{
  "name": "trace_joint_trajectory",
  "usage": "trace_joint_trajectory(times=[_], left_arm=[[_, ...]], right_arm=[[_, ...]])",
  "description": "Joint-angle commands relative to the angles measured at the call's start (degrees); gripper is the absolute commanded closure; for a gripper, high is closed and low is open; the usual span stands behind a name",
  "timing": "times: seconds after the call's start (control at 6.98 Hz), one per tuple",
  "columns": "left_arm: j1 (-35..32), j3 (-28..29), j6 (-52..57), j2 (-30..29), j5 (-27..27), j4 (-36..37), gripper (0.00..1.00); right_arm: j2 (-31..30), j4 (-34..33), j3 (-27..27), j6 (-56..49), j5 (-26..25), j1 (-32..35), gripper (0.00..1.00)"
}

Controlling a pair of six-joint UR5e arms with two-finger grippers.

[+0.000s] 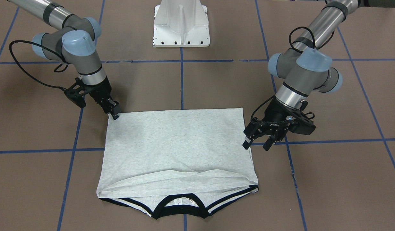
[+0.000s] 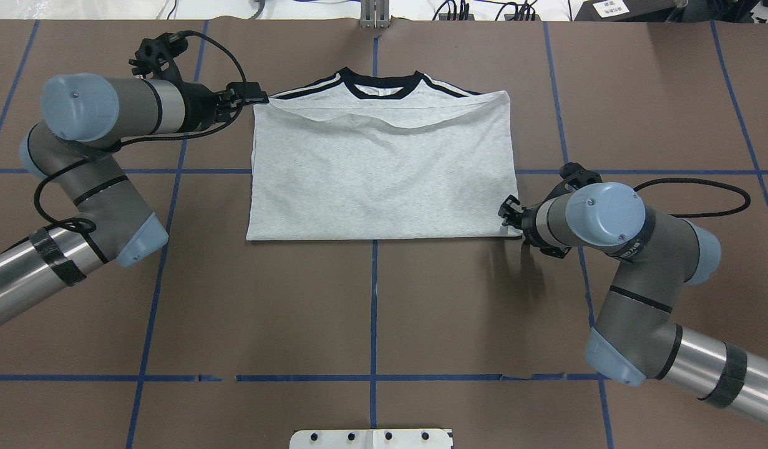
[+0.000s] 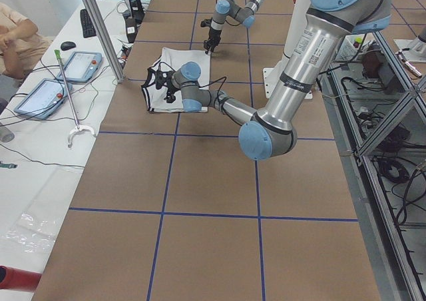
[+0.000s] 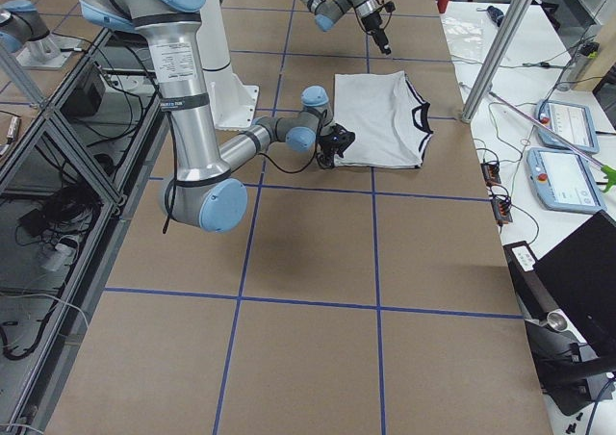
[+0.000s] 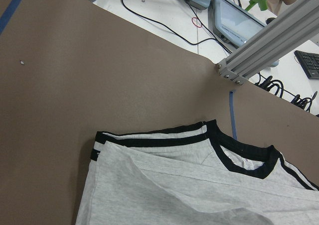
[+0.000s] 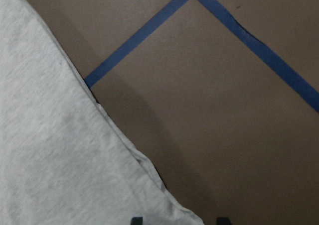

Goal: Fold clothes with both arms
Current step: 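Grasp the folded grey shirt's corners with both grippers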

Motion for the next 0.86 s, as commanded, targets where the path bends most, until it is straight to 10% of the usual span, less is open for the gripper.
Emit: trace_joint_trajectory(times=[0.0,0.14,0.72], left_arm=[[0.0,0.0,0.15,0.65,-0.02,0.0,0.0],[0.0,0.0,0.24,0.65,-0.02,0.0,0.0],[0.0,-0.26,0.24,0.65,-0.19,-0.09,0.0]], right_arm=[[0.1,0.03,-0.2,-0.16,0.12,0.05,0.86],[0.1,0.03,-0.2,-0.34,0.38,0.06,1.0],[-0.77,-0.75,4.51,-0.25,0.73,0.32,1.0]])
